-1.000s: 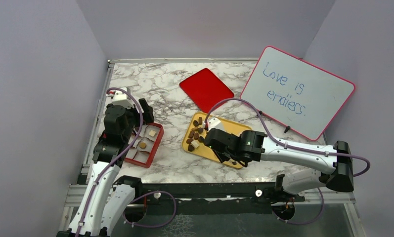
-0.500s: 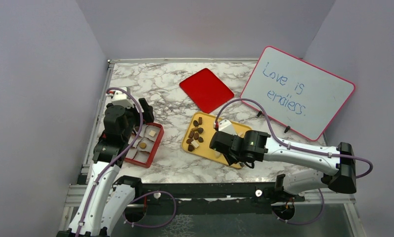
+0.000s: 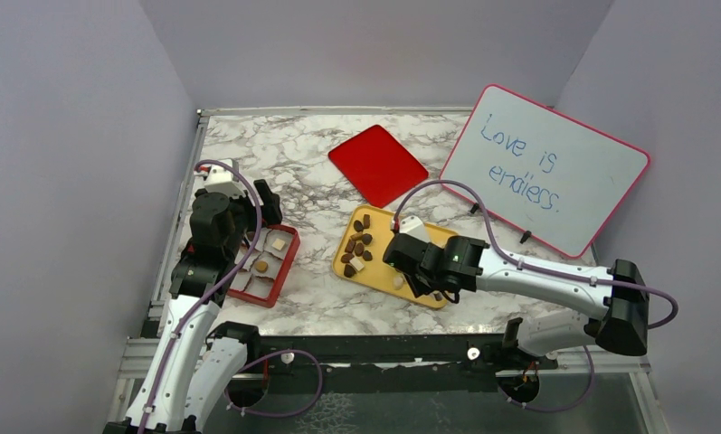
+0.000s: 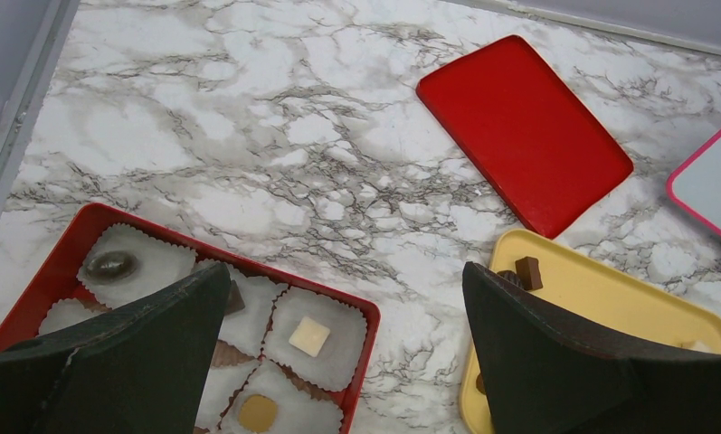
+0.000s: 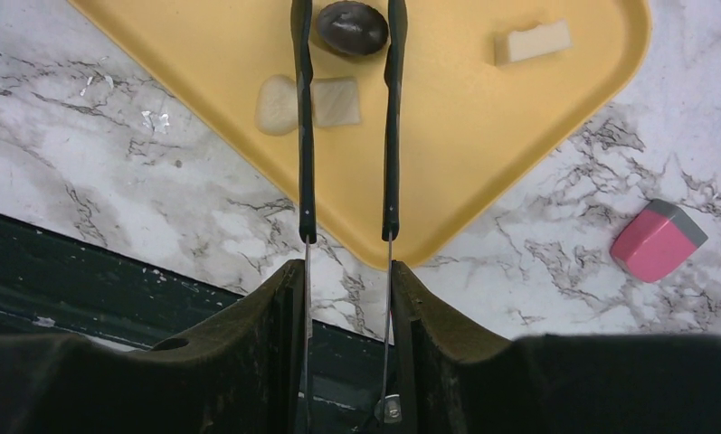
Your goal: Pack the chocolate
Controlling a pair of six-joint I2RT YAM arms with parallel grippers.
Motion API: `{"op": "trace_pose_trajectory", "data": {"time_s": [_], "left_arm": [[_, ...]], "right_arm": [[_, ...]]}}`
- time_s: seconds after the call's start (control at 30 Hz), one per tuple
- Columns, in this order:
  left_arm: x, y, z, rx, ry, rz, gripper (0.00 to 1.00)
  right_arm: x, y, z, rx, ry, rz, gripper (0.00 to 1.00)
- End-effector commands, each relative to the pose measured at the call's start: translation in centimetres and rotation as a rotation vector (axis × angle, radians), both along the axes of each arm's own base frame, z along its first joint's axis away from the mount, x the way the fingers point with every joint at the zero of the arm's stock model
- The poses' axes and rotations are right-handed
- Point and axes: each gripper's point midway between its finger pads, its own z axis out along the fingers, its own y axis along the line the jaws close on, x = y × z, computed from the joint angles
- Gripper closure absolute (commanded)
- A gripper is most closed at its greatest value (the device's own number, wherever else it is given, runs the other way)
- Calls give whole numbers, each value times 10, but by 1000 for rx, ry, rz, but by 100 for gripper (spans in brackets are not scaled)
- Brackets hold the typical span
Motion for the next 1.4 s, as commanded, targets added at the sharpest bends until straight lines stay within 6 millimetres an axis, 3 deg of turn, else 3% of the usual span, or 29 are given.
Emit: {"op": "trace_pose_trajectory", "data": {"time_s": [0.0, 0.3, 0.8, 1.2, 1.37], "left_arm": [[2, -3, 4, 6, -25, -20, 1], [2, -3, 3, 7, -23, -19, 1], [1, -2, 5, 3, -31, -15, 1], [0, -1, 10, -13, -41, -4, 1], [0, -1, 18, -27, -55, 4, 1]], "right_arm": [[3, 13, -10, 38, 10, 16, 58], [3, 11, -18, 34, 26, 12, 61], [7, 10, -12, 44, -3, 11, 72], [11, 14, 2, 88, -40, 18, 74], [19, 28, 19, 146, -80, 41, 74]]}}
